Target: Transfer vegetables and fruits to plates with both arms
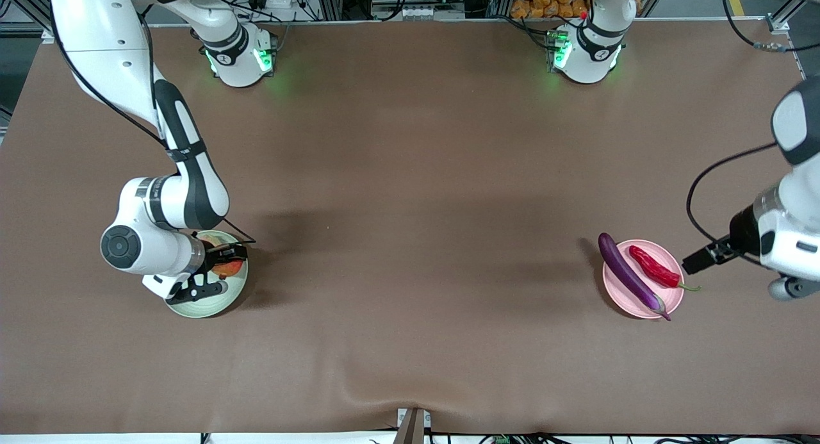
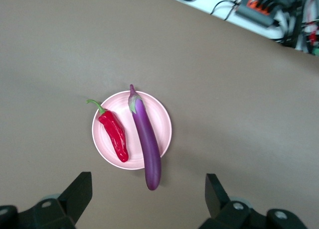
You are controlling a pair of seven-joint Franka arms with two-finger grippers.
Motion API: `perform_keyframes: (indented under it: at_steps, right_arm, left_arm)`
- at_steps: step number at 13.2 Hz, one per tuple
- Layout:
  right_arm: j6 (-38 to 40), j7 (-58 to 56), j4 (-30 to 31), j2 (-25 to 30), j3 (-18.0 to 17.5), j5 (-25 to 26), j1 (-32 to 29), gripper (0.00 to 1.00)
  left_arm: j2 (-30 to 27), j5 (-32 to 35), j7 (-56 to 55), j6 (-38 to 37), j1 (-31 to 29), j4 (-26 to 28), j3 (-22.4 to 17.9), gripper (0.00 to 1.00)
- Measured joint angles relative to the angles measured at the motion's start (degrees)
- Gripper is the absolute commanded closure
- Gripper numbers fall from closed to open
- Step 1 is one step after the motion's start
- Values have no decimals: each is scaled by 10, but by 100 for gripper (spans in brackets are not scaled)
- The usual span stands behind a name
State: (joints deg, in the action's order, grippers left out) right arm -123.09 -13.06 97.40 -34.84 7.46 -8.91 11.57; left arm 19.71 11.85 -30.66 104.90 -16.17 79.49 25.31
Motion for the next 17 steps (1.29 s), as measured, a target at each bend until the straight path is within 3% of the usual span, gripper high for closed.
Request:
perform_keyframes:
  at_steps: [4, 10, 11, 14, 15, 17]
  right_arm:
    - [11, 0, -8, 22, 4, 0, -3, 0]
    - [191, 0, -18, 206, 11, 2, -44, 0]
    - [220, 2, -17, 230, 11, 8, -47, 0]
    - [277, 43, -16, 277, 9, 35, -47, 0]
    - [288, 55, -16, 290, 9, 36, -47, 0]
    - [306, 64, -15, 316, 7, 37, -52, 0]
  left_arm:
    - [-45, -16, 0, -31, -1, 0, 16, 0]
    - [-112, -60, 59, -110, 3, 1, 0, 0]
    - [-124, -68, 87, -132, 21, 3, -28, 0]
    - [-154, -75, 123, -176, 183, 11, -211, 0]
    - [-166, -77, 124, -179, 221, 22, -249, 0]
    - [-191, -81, 124, -180, 234, 55, -265, 0]
